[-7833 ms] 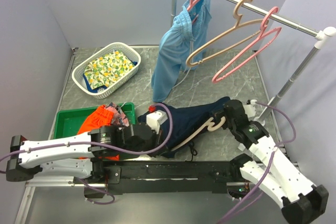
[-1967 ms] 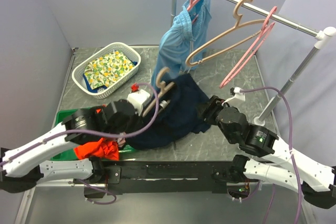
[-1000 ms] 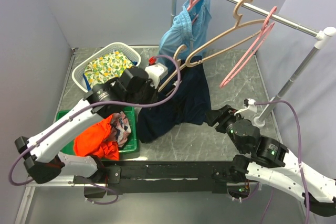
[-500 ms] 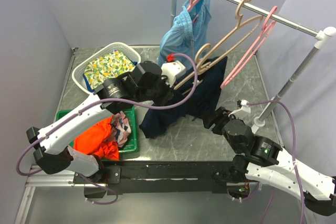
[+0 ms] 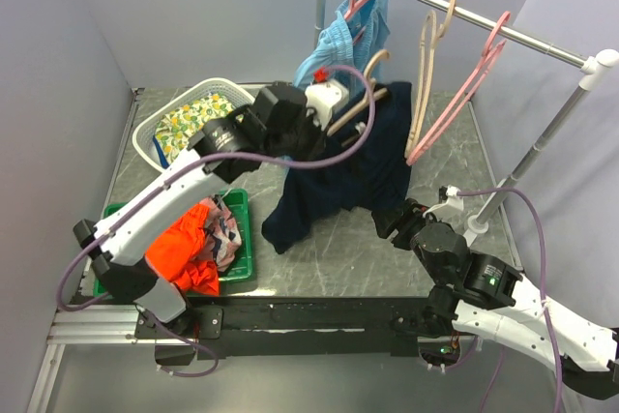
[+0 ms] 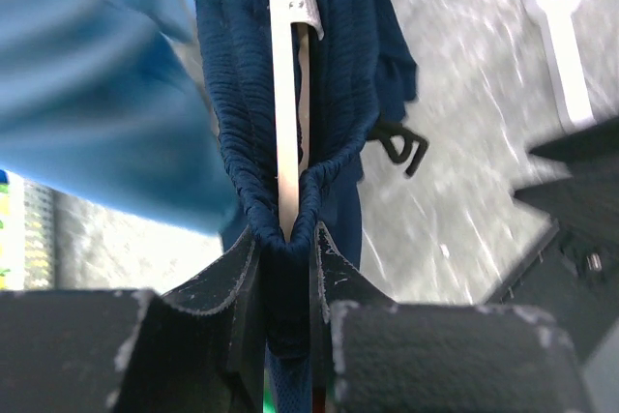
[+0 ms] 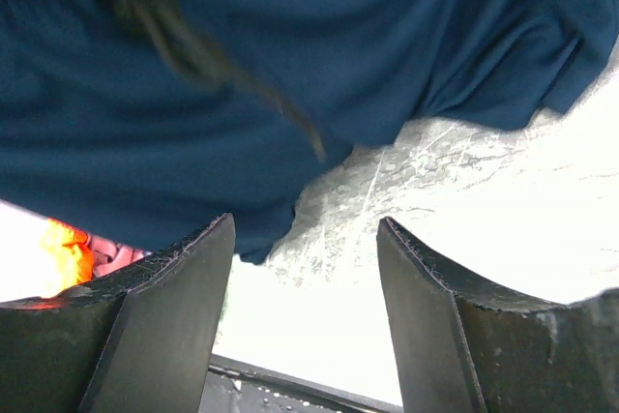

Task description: Place the shorts on the hanger

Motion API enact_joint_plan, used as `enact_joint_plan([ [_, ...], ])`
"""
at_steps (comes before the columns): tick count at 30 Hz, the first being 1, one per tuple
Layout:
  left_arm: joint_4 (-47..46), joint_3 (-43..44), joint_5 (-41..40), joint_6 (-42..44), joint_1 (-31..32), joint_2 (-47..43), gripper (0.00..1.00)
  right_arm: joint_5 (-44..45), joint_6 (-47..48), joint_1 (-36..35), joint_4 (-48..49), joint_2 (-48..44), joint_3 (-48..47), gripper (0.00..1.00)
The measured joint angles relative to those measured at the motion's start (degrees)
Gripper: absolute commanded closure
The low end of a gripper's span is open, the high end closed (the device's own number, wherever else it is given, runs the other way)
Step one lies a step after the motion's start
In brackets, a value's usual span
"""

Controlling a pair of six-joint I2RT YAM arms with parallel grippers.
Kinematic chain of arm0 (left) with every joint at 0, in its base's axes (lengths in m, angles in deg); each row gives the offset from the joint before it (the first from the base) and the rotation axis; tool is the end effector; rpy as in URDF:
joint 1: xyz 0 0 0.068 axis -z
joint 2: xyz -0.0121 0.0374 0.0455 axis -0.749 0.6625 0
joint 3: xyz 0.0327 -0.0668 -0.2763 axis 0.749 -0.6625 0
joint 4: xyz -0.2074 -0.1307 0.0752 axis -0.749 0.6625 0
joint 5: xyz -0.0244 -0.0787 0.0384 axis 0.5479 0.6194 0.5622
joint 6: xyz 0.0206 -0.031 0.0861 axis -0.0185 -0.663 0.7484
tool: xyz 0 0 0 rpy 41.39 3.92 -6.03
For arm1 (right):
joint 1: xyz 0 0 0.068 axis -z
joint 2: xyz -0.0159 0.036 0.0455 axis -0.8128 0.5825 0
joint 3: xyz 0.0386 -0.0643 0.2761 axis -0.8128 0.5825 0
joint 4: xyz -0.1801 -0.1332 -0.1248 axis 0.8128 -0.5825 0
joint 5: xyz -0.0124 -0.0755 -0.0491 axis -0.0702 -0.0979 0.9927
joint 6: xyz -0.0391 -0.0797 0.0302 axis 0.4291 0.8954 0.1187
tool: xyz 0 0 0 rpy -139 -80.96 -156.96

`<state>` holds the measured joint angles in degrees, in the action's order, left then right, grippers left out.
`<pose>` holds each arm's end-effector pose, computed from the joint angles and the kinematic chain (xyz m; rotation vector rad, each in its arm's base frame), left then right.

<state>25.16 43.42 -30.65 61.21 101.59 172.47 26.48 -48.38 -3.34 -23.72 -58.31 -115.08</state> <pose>0.2200 -0.2794 0.4474 0.8533 1.9509 -0.4845 0.1097 0.0795 0.2762 0.3364 1.9260 0.6765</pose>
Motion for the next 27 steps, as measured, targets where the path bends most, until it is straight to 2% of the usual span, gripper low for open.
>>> enact_joint_plan([
  [8,2.47,16.79,-3.02,0.09,-1.46,9.90,0.99,-0.59,-0.22,0.00,0.00,0.02,0.04,0.31],
  [12,2.62,21.90,-3.43,0.11,-2.01,13.03,0.99,-1.38,-0.83,0.00,-0.26,0.00,0.07,0.31],
  [27,-0.76,24.46,-3.17,0.26,-2.64,14.03,0.99,-1.95,-1.46,0.00,-2.51,-2.34,0.98,0.31],
])
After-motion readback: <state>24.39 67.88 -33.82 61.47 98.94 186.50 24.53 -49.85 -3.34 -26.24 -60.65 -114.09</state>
